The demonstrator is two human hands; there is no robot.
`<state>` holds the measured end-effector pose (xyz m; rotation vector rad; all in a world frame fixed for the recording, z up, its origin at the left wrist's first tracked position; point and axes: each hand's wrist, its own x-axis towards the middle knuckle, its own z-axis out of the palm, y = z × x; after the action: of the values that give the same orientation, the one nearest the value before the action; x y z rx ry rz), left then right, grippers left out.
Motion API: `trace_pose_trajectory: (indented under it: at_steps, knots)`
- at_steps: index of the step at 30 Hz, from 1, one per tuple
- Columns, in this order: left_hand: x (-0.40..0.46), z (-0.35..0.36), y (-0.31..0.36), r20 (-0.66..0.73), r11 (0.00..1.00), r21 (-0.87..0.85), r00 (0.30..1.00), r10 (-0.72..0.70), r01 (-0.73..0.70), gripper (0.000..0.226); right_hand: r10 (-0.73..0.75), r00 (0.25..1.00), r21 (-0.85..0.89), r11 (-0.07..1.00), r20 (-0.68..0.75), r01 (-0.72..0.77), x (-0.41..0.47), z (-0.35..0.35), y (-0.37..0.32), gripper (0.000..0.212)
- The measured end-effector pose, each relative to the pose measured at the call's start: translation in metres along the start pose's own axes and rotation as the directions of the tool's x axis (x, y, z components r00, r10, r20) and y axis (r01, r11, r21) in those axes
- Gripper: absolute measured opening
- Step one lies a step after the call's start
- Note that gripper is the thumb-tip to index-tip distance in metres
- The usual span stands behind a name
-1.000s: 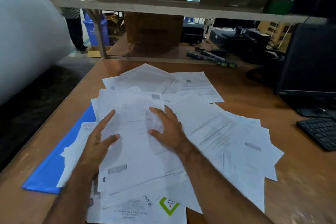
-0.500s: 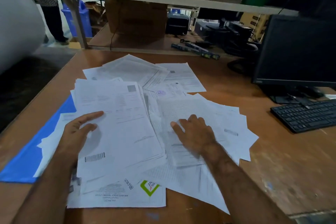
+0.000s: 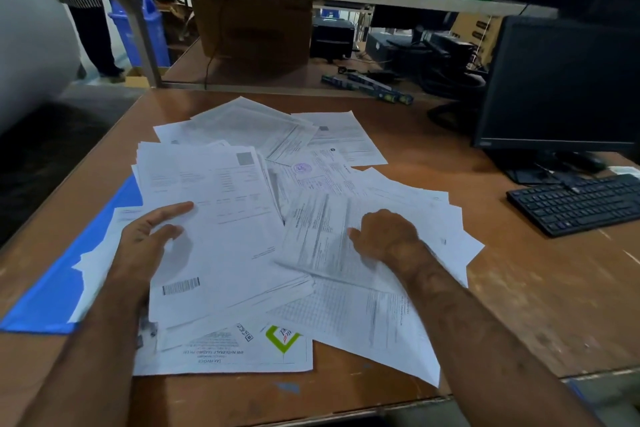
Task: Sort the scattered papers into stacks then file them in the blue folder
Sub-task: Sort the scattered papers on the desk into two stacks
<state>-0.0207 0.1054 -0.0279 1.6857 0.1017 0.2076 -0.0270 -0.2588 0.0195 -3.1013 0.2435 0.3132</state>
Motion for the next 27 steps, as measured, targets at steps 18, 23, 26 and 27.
trace_pose_trajectory:
  at_steps: [18, 23, 26, 27]
  knots:
    - [-0.002, 0.002, 0.002, 0.003, 0.999, 0.017, 1.0, 0.03, -0.03, 0.043, 0.03, 0.999, 0.192, 0.981, -0.016, -0.027, 0.016, 0.011, 0.019, 0.078]
    - [0.0, 0.001, 0.001, 0.005, 0.999, 0.04, 1.0, 0.023, -0.023, 0.041, -0.05, 0.994, 0.535, 0.84, -0.095, 0.093, 0.022, 0.016, 0.028, 0.07]
    - [0.001, 0.0, -0.001, 0.014, 0.999, 0.033, 1.0, 0.016, -0.016, 0.041, -0.055, 0.982, 0.733, 0.658, -0.183, 0.173, 0.024, 0.013, 0.035, 0.037]
    - [0.001, 0.0, -0.002, 0.012, 0.999, 0.037, 1.0, 0.017, -0.018, 0.041, -0.074, 0.974, 0.766, 0.606, -0.213, 0.214, 0.024, 0.007, 0.036, 0.028]
